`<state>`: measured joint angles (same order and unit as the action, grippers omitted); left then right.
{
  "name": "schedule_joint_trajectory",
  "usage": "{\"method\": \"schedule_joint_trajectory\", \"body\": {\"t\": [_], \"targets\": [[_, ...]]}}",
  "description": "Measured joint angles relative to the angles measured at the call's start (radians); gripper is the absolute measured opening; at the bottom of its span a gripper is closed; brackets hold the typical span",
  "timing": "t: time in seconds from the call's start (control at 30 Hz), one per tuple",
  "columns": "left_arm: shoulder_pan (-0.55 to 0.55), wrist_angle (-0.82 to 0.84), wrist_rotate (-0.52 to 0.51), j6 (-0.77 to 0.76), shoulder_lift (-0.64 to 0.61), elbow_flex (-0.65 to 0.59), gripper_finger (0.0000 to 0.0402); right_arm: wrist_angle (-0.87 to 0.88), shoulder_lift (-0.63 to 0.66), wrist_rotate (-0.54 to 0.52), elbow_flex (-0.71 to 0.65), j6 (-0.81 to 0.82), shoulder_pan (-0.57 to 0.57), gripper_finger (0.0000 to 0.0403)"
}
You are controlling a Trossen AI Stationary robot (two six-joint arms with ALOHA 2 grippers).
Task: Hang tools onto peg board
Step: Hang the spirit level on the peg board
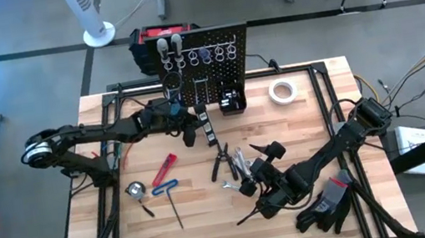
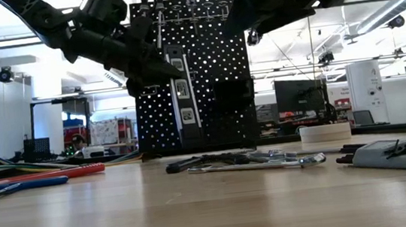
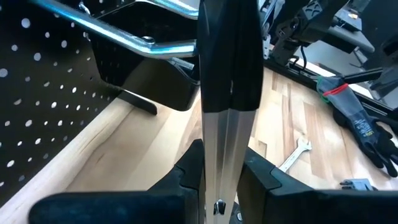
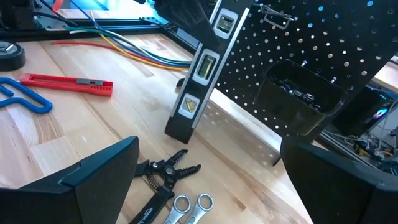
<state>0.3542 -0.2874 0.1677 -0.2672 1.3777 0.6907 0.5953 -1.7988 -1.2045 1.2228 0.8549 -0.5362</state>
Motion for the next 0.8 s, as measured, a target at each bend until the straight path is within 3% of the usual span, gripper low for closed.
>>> {"method": "schedule_joint_trajectory", "body": {"t": [0.4, 0.8], "targets": [[-0.031, -0.001, 0.061, 0.095, -0.021, -0.031, 0.0041, 0.0, 0.0, 0.002, 0.0, 0.007, 0.0, 0.0384], [0.02, 0.019, 0.245, 0.279, -0.152, -0.084, 0.0041, -0.002, 0.0, 0.021, -0.016, 0.007, 0.067, 0.0384]]}}
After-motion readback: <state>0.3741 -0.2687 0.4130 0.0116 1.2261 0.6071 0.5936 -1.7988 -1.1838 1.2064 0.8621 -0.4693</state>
